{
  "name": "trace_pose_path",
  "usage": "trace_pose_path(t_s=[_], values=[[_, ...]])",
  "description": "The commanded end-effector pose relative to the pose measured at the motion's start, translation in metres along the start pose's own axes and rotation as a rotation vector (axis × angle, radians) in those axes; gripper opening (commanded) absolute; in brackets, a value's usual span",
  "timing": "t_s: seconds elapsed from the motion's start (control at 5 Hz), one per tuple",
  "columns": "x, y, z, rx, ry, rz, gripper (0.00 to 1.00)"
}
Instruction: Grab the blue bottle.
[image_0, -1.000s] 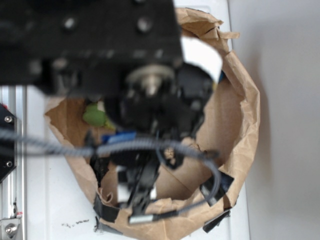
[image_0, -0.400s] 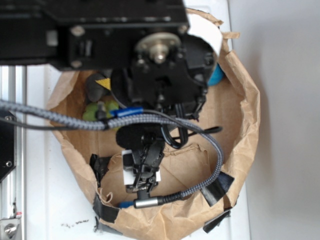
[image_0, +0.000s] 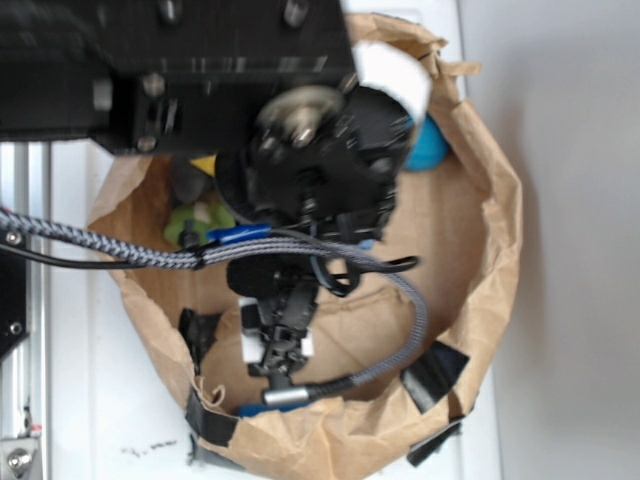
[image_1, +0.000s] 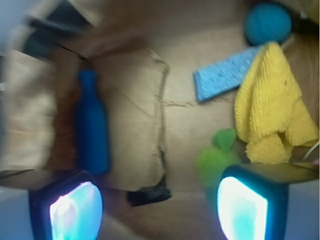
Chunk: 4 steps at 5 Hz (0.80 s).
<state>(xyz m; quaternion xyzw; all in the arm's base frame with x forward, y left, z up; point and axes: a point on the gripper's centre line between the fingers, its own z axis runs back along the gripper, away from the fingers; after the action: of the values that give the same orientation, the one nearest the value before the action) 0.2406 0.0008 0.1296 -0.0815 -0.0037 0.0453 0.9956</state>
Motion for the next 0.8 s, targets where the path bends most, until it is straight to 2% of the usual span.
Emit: trace_pose_path(t_s=[0.0,0.2,0.4,0.6], values=[[0.008,-0.010,-0.036,0.048,-0.053,-0.061,1.00],[0.021,-0.006,-0.049,0.039,-0.036,-0.052,1.00],[0.036,0.001,-0.056,-0.002,-0.019,-0.029,1.00],[0.037,-0.001,-0.060,-0.042,-0.018,-0.029,1.00]])
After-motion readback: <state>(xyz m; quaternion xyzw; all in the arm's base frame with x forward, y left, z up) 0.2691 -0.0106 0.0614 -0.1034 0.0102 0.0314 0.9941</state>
